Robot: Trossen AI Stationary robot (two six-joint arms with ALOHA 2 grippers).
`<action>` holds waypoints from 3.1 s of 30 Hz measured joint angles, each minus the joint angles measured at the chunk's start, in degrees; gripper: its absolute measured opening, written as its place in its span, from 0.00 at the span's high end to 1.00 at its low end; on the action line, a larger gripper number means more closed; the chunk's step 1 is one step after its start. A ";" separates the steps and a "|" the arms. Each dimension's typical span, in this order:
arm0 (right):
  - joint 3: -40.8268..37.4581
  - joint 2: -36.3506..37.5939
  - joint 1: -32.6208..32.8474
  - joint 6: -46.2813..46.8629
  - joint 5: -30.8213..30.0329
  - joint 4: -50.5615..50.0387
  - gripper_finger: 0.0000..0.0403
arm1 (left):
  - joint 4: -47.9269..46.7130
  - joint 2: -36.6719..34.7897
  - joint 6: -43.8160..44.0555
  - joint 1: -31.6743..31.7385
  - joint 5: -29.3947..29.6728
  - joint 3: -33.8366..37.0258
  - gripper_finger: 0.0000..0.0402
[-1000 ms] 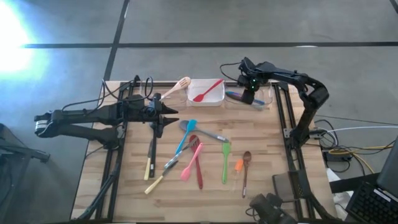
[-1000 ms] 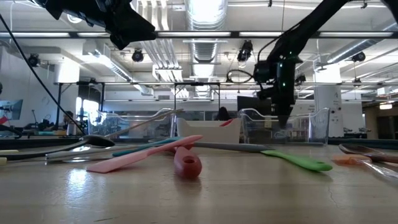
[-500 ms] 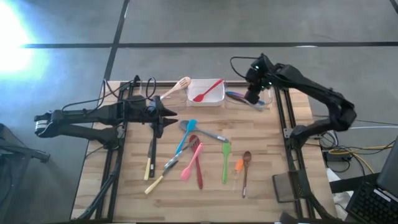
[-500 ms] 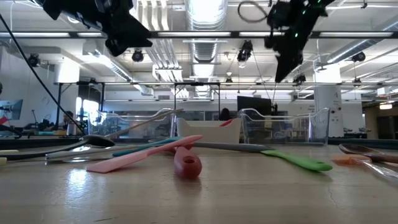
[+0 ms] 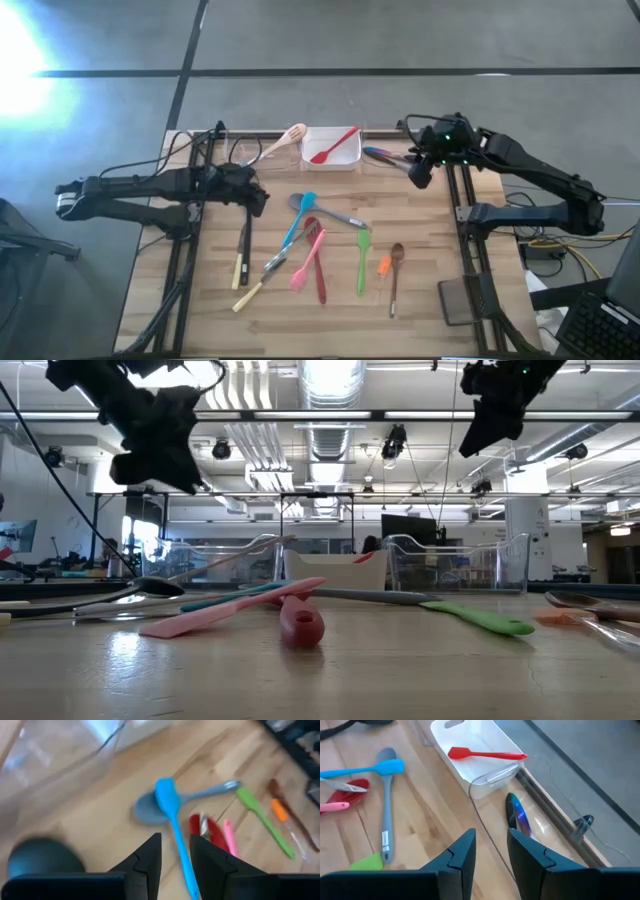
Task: Pick & Place Kitchen Items
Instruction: Put the black cooking spoon into the left transparent bin
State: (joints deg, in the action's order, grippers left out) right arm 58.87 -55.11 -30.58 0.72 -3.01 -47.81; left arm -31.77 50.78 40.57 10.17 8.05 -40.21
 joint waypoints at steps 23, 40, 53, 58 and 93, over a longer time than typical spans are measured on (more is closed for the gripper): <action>-9.62 0.61 -0.03 0.62 -0.13 6.69 0.76 | -10.77 12.62 19.39 -0.26 -0.73 4.88 0.43; -9.62 0.61 -0.03 0.16 -0.11 9.88 0.76 | 1.38 24.21 23.87 -0.02 6.36 9.02 0.43; -9.62 0.59 -0.03 0.16 -0.11 10.03 0.76 | 2.32 31.30 20.46 0.26 11.89 7.59 0.62; -9.62 0.59 -0.03 0.23 -0.05 10.03 0.76 | 3.14 30.07 17.20 0.10 11.96 6.43 0.82; -9.62 0.57 -0.05 0.37 -0.07 9.97 0.76 | 14.17 8.48 -37.18 4.15 5.33 -11.47 0.82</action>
State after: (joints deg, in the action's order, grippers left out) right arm 49.25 -54.54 -30.63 1.09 -3.07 -37.84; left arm -17.61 59.26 3.39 14.33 13.39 -51.67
